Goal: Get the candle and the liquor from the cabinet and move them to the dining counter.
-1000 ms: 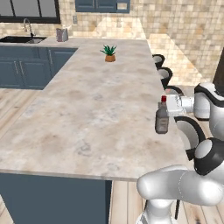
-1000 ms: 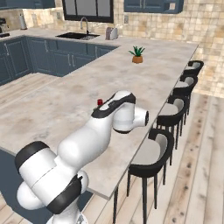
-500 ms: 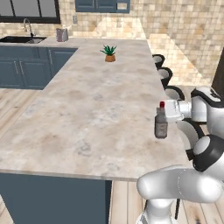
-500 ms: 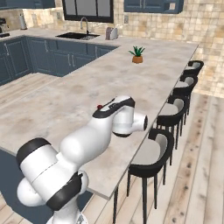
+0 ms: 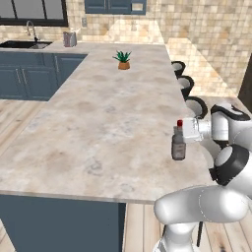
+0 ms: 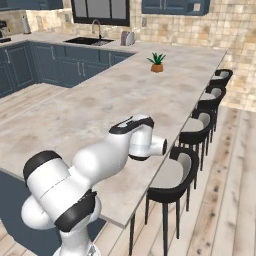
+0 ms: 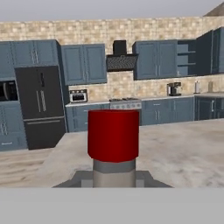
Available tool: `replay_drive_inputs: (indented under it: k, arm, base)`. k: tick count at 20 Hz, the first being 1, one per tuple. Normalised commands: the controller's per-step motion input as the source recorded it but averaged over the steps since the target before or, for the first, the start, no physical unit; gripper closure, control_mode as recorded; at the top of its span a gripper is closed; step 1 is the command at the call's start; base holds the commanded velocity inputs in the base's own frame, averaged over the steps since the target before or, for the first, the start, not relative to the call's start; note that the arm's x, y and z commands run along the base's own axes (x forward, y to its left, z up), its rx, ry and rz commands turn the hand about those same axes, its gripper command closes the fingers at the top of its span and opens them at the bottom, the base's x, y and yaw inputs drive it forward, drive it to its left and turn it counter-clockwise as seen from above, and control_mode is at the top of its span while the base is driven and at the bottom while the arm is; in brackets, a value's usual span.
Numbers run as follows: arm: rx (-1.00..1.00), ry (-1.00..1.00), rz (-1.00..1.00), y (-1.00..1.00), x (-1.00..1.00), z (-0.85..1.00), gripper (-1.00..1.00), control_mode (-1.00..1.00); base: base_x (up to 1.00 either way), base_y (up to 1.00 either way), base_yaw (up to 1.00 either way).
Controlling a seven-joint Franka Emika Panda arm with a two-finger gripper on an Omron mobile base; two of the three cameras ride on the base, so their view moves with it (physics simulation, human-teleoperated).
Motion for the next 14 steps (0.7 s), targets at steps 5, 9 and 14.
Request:
replay_drive_inputs:
  k: [5, 9, 14]
  arm:
    - [0.04, 0.00, 0.02, 0.00, 0.08, -0.23, 1.00, -1.00]
    - [0.05, -0.03, 0.05, -0.06, 0.04, -0.28, 1.00, -1.00]
    - [0.04, -0.03, 0.05, -0.05, 0.03, -0.31, 1.00, -1.00]
  base:
    - [0.00, 0.00, 0.00]
    - [0.00, 0.00, 0.00]
    - [0.00, 0.00, 0.00]
